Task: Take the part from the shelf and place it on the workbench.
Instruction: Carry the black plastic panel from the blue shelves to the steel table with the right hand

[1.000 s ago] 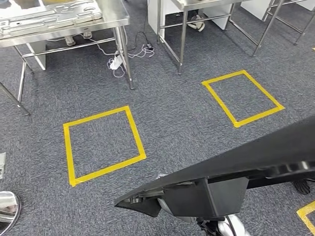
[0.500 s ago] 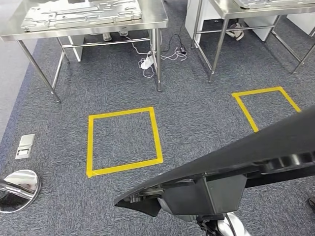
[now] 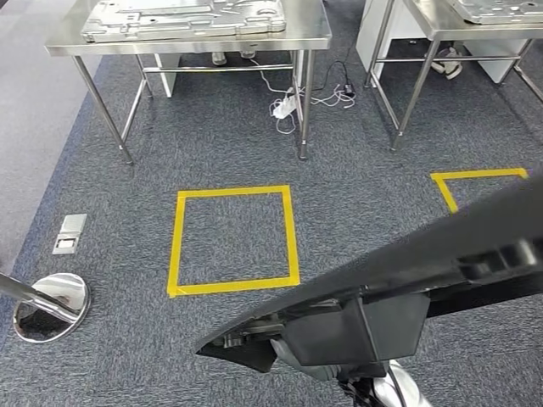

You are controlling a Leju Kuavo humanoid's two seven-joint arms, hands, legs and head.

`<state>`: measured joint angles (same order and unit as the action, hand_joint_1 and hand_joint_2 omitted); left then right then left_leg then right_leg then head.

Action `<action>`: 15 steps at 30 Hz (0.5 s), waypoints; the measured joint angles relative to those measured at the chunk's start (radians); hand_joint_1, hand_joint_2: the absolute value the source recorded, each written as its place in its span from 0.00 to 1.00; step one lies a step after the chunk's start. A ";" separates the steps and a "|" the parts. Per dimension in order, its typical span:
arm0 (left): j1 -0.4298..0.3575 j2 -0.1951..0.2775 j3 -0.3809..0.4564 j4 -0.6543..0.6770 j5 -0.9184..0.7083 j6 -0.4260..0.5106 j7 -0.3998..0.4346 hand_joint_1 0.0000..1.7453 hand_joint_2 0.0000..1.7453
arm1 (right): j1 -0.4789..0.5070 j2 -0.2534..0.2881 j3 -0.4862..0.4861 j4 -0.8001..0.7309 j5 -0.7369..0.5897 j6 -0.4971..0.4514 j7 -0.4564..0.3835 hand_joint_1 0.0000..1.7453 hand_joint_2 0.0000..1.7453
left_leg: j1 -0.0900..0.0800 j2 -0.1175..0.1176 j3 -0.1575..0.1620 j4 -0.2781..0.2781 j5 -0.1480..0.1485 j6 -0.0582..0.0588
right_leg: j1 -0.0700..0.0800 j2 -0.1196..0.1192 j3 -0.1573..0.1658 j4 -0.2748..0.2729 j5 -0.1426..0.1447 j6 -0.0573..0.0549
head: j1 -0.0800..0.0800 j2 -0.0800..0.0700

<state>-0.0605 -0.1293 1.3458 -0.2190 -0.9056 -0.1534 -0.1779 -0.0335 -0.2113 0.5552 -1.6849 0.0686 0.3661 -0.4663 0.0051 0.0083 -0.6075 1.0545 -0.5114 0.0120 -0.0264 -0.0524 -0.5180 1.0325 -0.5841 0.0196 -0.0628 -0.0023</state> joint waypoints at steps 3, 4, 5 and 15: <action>0.001 -0.001 0.005 0.000 0.009 -0.006 -0.004 0.00 1.00 | -0.001 0.000 0.000 0.000 0.000 0.000 0.000 1.00 1.00 | 0.000 0.000 0.002 -0.004 -0.001 0.002 | 0.000 0.000 0.007 -0.009 0.000 -0.008 | 0.001 0.000; 0.001 -0.002 0.006 0.000 0.012 -0.008 -0.006 0.00 1.00 | -0.001 0.000 0.000 0.000 0.000 0.000 0.000 1.00 1.00 | 0.000 0.000 0.003 -0.004 -0.002 0.003 | 0.000 0.000 0.010 -0.013 0.001 -0.006 | 0.001 0.000; 0.000 -0.002 0.007 0.000 0.014 -0.009 -0.008 0.00 1.00 | -0.001 0.000 0.000 0.000 0.000 0.000 0.000 1.00 1.00 | 0.000 0.000 0.003 -0.004 -0.003 0.005 | 0.000 0.001 0.011 -0.017 0.002 -0.004 | 0.001 0.000; -0.003 -0.003 0.038 0.000 0.059 -0.025 -0.011 0.00 1.00 | -0.003 0.006 0.000 0.000 -0.004 0.000 0.000 1.00 1.00 | -0.002 0.000 0.006 -0.003 -0.005 0.009 | -0.001 0.001 0.017 -0.025 0.007 0.015 | 0.001 0.000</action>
<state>-0.0634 -0.1320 1.3840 -0.2190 -0.8471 -0.1783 -0.1888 -0.0365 -0.2054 0.5554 -1.6846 0.0649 0.3665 -0.4662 0.0034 0.0082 -0.6010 1.0517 -0.5166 0.0212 -0.0270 -0.0515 -0.5014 1.0078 -0.5772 0.0345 -0.0622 -0.0023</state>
